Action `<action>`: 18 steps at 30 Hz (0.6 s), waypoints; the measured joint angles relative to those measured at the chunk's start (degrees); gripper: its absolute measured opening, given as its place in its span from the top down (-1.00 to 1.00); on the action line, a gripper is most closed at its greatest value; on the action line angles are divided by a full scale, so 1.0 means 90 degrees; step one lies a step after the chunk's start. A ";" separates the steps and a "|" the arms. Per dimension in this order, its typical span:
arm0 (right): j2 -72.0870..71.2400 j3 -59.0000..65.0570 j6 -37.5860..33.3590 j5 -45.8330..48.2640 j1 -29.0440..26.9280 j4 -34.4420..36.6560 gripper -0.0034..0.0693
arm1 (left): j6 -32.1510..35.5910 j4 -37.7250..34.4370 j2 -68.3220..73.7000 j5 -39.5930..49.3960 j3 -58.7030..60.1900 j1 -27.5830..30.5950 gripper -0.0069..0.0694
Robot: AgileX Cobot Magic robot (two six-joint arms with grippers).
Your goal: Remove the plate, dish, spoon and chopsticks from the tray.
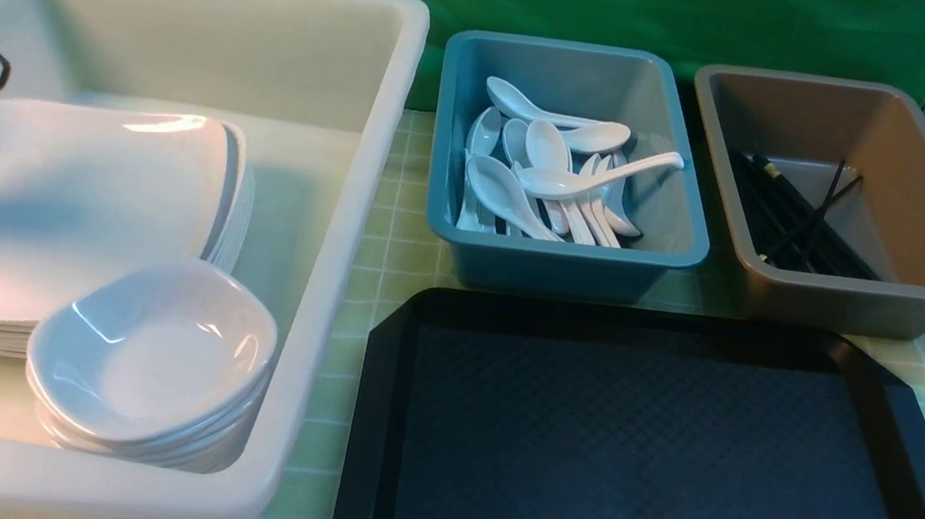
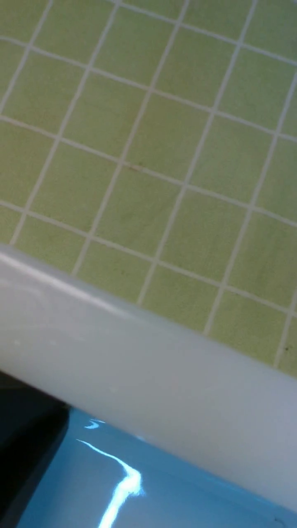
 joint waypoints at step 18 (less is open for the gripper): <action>0.0014 -0.0136 -0.0015 0.0419 0.0000 -0.0023 0.71 | 0.0819 -0.1690 -0.0844 0.0960 -0.1455 0.0067 0.82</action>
